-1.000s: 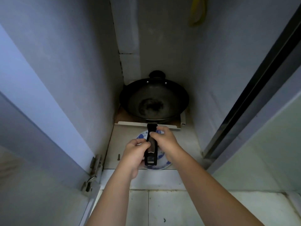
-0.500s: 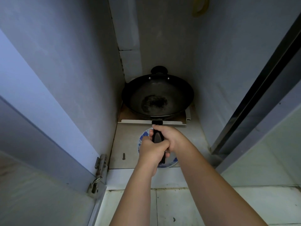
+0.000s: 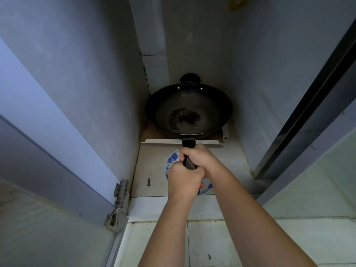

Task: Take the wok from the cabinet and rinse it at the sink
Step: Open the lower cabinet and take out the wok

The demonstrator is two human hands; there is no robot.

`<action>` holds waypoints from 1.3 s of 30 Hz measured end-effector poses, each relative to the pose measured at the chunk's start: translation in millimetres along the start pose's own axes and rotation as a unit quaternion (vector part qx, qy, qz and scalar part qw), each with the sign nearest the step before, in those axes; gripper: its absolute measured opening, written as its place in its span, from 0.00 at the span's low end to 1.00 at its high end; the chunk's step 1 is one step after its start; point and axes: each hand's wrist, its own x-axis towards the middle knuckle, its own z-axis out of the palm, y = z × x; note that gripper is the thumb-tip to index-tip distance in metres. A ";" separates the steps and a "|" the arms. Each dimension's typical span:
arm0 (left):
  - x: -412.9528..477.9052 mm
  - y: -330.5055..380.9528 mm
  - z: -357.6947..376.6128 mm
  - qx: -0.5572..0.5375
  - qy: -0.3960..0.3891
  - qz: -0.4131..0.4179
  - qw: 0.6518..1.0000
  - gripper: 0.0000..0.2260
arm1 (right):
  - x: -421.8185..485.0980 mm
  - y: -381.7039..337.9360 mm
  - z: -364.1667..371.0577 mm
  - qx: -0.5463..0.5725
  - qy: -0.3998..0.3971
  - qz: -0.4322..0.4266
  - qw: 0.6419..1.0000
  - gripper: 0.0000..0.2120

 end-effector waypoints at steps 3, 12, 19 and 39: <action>-4.7 2.2 -0.3 0.000 0.002 0.002 1.000 0.11 | -4.2 -1.4 -0.4 -0.001 -0.002 0.000 1.000 0.15; -30.0 10.2 -15.6 0.042 0.015 0.049 0.998 0.09 | -28.4 -18.5 5.1 -0.002 -0.017 -0.041 0.999 0.14; -61.8 25.1 -37.4 0.067 0.012 0.059 0.996 0.08 | -66.7 -35.3 11.3 -0.004 -0.013 -0.048 0.999 0.15; -233.5 147.5 -102.4 0.018 -0.020 -0.100 0.995 0.09 | -253.7 -154.6 -9.7 -0.080 -0.046 0.055 0.994 0.14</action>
